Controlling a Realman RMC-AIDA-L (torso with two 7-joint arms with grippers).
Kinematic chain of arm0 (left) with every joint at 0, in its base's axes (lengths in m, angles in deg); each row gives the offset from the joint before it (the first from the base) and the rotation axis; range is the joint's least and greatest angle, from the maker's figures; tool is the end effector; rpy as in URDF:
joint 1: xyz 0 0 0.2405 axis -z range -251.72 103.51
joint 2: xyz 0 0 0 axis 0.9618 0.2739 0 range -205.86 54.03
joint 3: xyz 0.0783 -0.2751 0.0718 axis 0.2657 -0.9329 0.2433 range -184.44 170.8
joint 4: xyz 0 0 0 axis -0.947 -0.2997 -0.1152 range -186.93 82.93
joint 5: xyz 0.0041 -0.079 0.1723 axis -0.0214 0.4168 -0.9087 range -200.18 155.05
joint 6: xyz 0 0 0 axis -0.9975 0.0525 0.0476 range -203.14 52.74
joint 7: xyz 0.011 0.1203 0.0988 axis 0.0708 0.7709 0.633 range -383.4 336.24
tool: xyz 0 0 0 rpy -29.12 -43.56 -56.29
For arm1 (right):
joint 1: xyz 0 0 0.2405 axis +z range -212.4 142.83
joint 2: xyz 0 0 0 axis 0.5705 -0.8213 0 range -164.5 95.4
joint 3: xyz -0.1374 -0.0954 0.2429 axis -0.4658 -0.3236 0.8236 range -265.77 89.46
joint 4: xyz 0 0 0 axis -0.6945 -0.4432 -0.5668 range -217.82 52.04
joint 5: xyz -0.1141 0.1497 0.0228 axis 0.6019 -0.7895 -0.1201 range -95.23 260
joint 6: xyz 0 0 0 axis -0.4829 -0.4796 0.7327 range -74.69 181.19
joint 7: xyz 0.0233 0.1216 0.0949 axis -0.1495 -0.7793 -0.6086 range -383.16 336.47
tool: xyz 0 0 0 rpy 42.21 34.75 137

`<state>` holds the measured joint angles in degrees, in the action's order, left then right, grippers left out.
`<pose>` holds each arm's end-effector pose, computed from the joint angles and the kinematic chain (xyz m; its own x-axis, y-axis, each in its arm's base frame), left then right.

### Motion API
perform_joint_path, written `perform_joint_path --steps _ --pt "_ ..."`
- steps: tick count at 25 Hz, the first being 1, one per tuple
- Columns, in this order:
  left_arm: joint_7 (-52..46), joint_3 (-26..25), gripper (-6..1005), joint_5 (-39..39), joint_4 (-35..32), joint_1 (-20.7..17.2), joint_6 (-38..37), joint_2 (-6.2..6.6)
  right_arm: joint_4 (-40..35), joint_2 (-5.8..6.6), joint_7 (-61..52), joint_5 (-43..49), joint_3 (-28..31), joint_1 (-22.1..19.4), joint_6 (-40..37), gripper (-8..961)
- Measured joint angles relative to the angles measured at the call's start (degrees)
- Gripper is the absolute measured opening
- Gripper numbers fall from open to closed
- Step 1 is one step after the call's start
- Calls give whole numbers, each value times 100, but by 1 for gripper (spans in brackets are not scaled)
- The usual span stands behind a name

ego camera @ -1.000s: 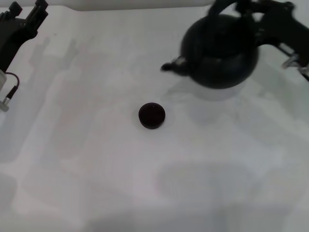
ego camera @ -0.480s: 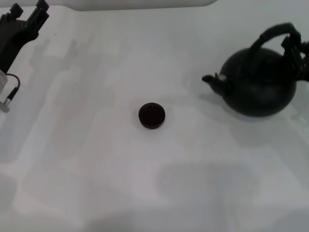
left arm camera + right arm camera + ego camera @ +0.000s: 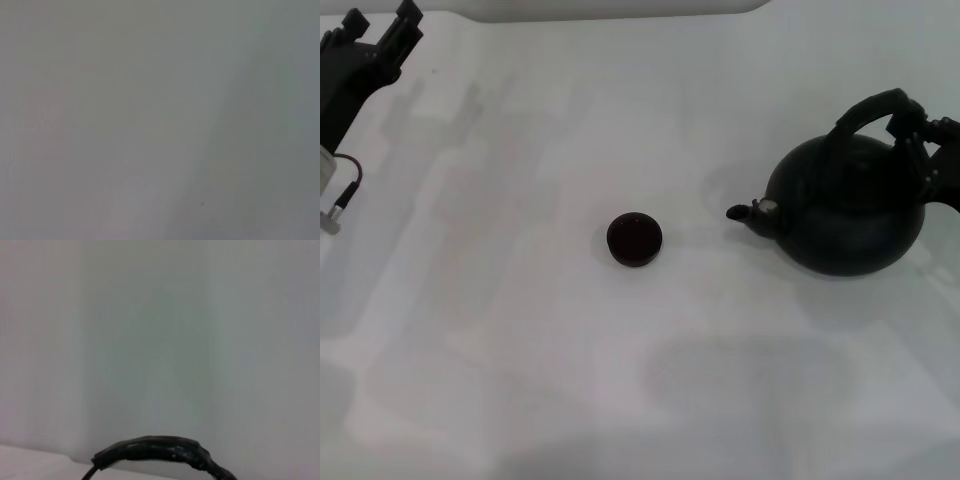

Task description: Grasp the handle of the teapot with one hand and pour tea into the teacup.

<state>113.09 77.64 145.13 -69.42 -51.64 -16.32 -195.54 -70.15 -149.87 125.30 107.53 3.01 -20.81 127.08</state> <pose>-0.3296 0.3605 -0.0209 0.4128 0.0946 0.9059 0.8851 -0.2763 -0.3744 0.3623 0.2807 -0.0243 0.6878 -0.0734 -0.7221 -0.6548 -0.4920 -0.5737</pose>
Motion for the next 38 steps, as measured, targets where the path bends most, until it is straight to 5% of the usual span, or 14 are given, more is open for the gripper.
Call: perform_joint_path --steps 19,24,27,32,38 --pt "0 0 804 0 54 3 36 0 -26 6 -520 -54 14 -23 -267 203" --pt "0 0 804 0 54 -5 41 4 -28 91 -1407 9 9 -78 -80 393" --pt "0 0 804 0 54 -6 43 10 -80 136 -1615 53 -2 -155 257 653" --pt "0 -3 805 0 54 -14 12 11 -178 181 -1634 57 30 -476 749 879" --pt "0 -29 805 0 84 -6 3 5 -251 157 -1612 -188 521 -705 601 877"
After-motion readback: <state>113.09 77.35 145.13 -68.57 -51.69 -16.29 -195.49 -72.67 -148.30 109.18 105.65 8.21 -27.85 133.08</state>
